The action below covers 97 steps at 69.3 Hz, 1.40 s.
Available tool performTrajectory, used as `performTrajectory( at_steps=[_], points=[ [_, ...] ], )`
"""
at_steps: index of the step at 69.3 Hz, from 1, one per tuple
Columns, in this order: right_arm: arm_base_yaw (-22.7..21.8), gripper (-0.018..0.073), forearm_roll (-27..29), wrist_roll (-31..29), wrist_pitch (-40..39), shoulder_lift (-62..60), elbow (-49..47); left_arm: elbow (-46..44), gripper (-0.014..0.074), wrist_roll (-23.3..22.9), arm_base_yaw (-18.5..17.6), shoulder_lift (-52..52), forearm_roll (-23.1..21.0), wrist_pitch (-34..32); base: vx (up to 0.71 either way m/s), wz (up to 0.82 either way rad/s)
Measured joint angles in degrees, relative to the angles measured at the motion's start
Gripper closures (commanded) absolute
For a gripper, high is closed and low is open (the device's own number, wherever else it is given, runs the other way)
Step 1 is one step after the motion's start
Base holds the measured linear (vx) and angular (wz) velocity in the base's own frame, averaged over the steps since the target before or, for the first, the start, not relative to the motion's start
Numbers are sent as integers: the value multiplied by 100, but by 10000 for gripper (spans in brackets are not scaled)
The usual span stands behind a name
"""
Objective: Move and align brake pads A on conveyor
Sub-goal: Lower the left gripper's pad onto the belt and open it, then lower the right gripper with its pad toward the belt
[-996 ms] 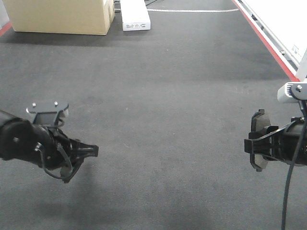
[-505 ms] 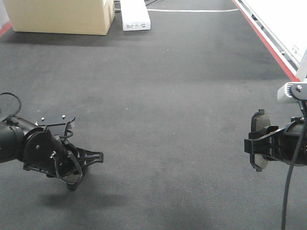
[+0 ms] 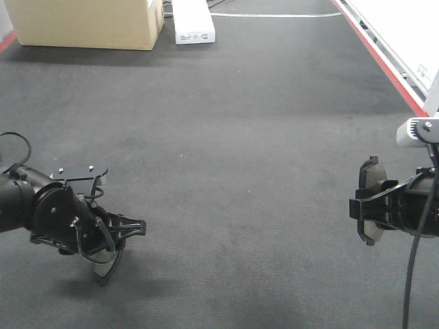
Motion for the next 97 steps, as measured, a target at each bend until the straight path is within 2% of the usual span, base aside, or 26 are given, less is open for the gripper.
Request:
performTrajectory(
  at_steps=[11, 27, 34, 41, 55, 76, 97],
  points=[
    [0, 500, 0, 0, 0, 0, 0, -6, 162, 17, 0, -236, 17, 11, 0, 0],
    [0, 500, 0, 0, 0, 0, 0, 119, 191, 446, -7, -1307, 23, -102, 0, 0],
    [0, 500, 0, 0, 0, 0, 0, 514, 272, 589, -7, -1933, 23, -335, 0, 0],
    [0, 500, 0, 0, 0, 0, 0, 998, 391, 628, -7, -2752, 23, -518, 0, 0],
    [0, 500, 0, 0, 0, 0, 0, 1614, 606, 674, -7, -4241, 128, -518, 0, 0],
    [0, 500, 0, 0, 0, 0, 0, 1845, 604, 678, -7, -5774, 377, -349, 0, 0],
    [0, 500, 0, 0, 0, 0, 0, 1845, 604, 678, -7, -6074, 410, -259, 0, 0]
  ],
)
